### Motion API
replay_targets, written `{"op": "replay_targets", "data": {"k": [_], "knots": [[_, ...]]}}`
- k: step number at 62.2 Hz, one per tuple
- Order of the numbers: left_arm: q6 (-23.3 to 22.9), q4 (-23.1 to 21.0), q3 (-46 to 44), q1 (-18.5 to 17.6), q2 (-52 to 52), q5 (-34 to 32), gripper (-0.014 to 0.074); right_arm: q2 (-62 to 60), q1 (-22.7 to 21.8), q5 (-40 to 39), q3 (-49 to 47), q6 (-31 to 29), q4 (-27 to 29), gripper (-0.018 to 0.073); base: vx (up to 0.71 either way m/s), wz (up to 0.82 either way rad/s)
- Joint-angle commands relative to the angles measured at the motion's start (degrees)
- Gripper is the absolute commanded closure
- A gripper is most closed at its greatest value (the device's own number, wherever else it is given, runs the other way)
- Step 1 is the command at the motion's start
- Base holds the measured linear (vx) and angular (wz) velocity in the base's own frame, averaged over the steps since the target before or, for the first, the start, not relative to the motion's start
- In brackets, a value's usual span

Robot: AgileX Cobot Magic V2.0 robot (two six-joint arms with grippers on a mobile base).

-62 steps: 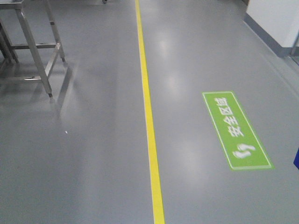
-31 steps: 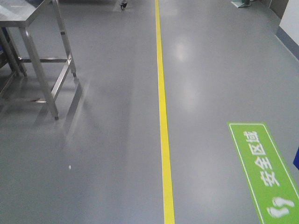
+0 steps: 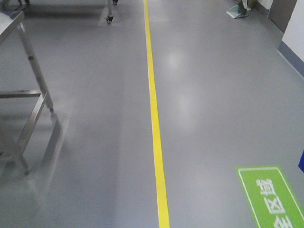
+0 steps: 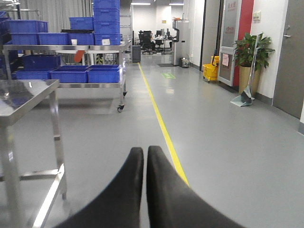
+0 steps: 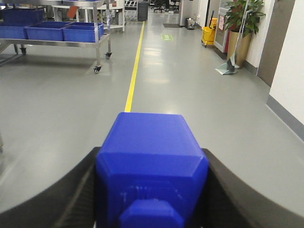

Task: Pour parts from conveyor to right shelf
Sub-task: 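Drive along the yellow floor line toward the bin shelves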

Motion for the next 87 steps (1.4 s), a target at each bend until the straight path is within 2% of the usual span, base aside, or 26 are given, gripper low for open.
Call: {"op": "replay_targets", "data": {"k": [1,87], "knots": [[-0.49,0.00,1.71,-0.05,-0.64,-4.16,0.0603,0.54,0.07,-4.47,-1.79,-0.34,-0.15,0.0568,0.86,-0.13],[-0.49,0.00,1.71,-0.05,-0.64,-4.16,0.0603,0.54,0.07,-4.47,-1.79,-0.34,-0.15,0.0568,0.87,0.03]]}}
